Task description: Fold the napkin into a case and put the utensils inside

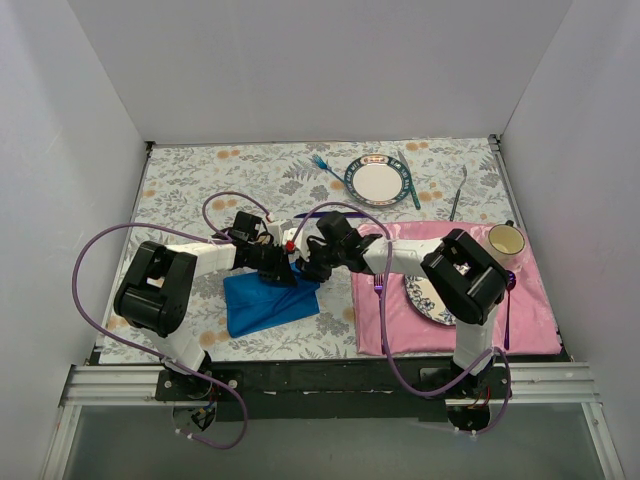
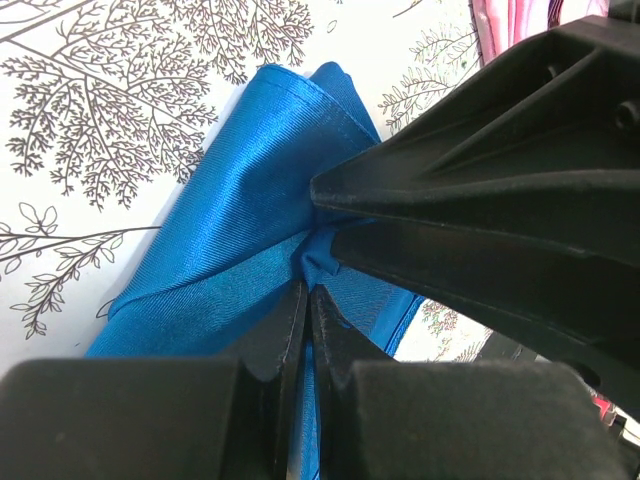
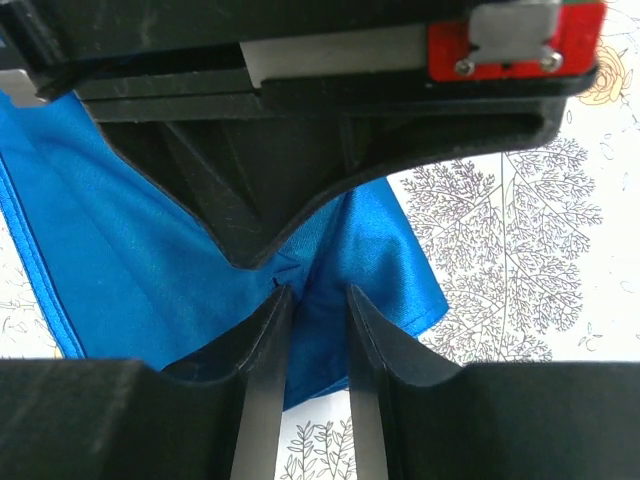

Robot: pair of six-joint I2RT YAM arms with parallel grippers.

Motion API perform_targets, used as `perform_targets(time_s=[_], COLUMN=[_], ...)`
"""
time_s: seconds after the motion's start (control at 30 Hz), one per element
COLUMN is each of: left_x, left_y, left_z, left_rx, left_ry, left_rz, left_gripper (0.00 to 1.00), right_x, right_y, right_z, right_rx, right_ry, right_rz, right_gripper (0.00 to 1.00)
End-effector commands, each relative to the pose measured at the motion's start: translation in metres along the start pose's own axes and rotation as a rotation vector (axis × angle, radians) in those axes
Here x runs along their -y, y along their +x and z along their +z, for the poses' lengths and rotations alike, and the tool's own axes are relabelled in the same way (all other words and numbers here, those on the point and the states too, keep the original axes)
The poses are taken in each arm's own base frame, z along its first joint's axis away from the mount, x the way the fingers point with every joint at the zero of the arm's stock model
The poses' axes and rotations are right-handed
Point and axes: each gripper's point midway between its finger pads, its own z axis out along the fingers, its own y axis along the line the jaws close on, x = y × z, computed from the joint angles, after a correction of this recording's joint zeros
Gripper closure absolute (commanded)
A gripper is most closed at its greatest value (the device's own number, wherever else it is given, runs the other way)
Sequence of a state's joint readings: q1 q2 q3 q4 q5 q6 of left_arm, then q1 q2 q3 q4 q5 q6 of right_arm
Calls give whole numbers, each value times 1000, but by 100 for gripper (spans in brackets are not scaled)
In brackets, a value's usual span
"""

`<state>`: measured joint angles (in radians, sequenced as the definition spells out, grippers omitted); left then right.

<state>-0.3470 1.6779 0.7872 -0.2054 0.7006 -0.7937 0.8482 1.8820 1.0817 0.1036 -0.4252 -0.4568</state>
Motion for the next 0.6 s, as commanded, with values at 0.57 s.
perform_targets(time_s=[0.57], left_x=[16], left_y=[-21], left_z=[-10], left_rx=[52], left_ry=[21], left_rz=[12], left_gripper=[100], right_x=[16], right_y=[-42], right_z=[-17], right_rx=[79], right_ry=[94], right_rz=[33], right_gripper=[99])
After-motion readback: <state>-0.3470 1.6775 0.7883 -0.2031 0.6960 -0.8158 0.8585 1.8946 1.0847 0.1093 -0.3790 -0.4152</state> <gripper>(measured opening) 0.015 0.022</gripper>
